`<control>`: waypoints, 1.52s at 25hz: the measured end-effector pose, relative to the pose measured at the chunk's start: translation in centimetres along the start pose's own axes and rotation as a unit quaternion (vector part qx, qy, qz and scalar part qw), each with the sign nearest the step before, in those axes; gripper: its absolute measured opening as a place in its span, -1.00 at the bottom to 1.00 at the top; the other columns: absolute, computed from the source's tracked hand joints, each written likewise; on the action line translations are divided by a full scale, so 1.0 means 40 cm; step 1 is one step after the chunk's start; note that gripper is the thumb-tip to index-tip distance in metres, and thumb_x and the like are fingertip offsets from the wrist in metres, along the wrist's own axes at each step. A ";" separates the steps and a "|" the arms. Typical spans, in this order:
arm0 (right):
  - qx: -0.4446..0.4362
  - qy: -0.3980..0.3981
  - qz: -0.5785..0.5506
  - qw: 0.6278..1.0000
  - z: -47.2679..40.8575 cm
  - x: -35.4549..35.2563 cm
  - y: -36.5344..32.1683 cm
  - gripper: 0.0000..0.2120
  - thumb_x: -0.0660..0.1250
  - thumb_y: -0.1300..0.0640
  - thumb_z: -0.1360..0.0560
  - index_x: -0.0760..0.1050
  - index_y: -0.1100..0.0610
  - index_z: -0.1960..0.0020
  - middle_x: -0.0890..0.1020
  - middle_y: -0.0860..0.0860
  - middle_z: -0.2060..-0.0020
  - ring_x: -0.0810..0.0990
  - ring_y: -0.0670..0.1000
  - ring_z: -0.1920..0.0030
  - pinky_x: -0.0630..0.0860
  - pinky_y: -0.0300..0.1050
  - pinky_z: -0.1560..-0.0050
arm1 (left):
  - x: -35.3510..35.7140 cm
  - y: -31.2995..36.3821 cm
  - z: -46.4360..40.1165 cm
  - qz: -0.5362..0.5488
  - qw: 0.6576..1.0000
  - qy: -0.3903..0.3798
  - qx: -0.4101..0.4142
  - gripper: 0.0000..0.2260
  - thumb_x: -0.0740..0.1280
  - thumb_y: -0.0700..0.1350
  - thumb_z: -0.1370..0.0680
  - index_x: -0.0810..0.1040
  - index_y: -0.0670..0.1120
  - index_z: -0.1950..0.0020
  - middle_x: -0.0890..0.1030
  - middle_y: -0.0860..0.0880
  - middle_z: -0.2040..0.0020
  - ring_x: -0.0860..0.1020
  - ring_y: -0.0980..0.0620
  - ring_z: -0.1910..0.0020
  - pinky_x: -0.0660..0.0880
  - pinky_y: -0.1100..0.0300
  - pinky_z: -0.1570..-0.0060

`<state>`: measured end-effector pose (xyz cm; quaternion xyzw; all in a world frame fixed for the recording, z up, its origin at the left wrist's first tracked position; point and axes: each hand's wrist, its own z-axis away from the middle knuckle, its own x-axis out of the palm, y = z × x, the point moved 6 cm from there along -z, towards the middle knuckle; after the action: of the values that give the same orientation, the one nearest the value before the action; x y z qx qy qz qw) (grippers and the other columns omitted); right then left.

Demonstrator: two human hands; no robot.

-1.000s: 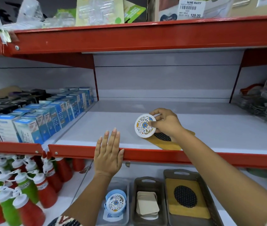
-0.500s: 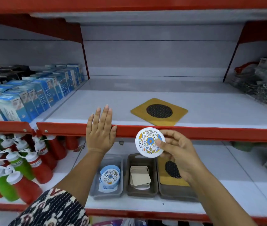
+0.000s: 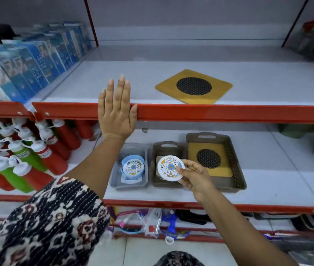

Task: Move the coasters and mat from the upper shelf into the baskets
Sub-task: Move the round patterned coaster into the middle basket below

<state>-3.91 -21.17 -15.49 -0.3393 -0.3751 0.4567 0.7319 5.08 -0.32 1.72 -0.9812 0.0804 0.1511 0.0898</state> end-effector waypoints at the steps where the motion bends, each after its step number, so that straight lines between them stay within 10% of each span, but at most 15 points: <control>1: 0.018 0.012 0.002 1.000 -0.013 -0.005 0.025 -0.67 0.42 0.33 -0.41 0.53 0.24 -0.17 0.67 0.09 0.10 0.66 -0.07 0.25 0.58 -0.27 0.41 | -0.001 0.000 0.000 -0.001 1.000 -0.001 -0.001 -0.52 -0.08 0.04 -0.60 0.22 -0.15 -0.45 0.38 -0.11 -0.41 0.18 -0.10 -0.45 0.00 0.09 -0.46; 16: 0.085 0.035 0.025 0.995 -0.076 0.076 0.088 -0.73 0.45 0.31 -0.39 0.55 0.15 -0.07 0.67 0.12 0.08 0.67 0.03 0.17 0.62 -0.24 0.40 | -0.001 0.002 -0.003 -0.006 1.000 -0.018 -0.019 -0.52 -0.12 0.05 -0.59 0.23 -0.14 -0.42 0.44 -0.11 -0.37 0.23 -0.09 -0.40 0.04 0.09 -0.43; 22: 0.158 -0.018 0.000 0.987 -0.104 0.223 0.135 -0.89 0.37 0.33 -0.45 0.48 0.17 0.14 0.64 0.08 0.38 0.63 -0.06 0.50 0.55 -0.25 0.54 | 0.004 0.003 -0.004 -0.008 1.000 -0.022 -0.019 -0.53 -0.13 0.05 -0.60 0.26 -0.13 -0.40 0.47 -0.10 -0.35 0.26 -0.08 -0.39 0.07 0.09 -0.42; 32: 0.168 -0.013 -0.021 0.986 -0.134 0.295 0.159 -0.77 0.25 0.48 -0.47 0.40 0.19 0.23 0.55 0.15 0.27 0.56 0.05 0.28 0.59 -0.11 0.04 | 0.014 -0.002 -0.003 -0.024 1.000 -0.013 -0.006 -0.53 -0.12 0.05 -0.58 0.28 -0.13 -0.38 0.51 -0.10 -0.31 0.29 -0.08 -0.37 0.09 0.09 -0.42; 38: 0.121 -0.019 -0.007 0.992 -0.126 0.264 0.160 -0.84 0.26 0.45 -0.47 0.46 0.26 0.01 0.56 0.21 0.03 0.60 0.11 0.16 0.63 -0.13 0.10 | 0.013 -0.001 -0.001 -0.019 1.000 -0.012 -0.004 -0.54 -0.12 0.05 -0.59 0.27 -0.13 -0.39 0.50 -0.10 -0.32 0.29 -0.09 -0.37 0.09 0.08 -0.42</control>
<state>0.94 -9.94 -20.79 -0.2369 -0.3331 0.5003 0.7633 5.58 -0.34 1.61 -0.9809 0.0601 0.1614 0.0899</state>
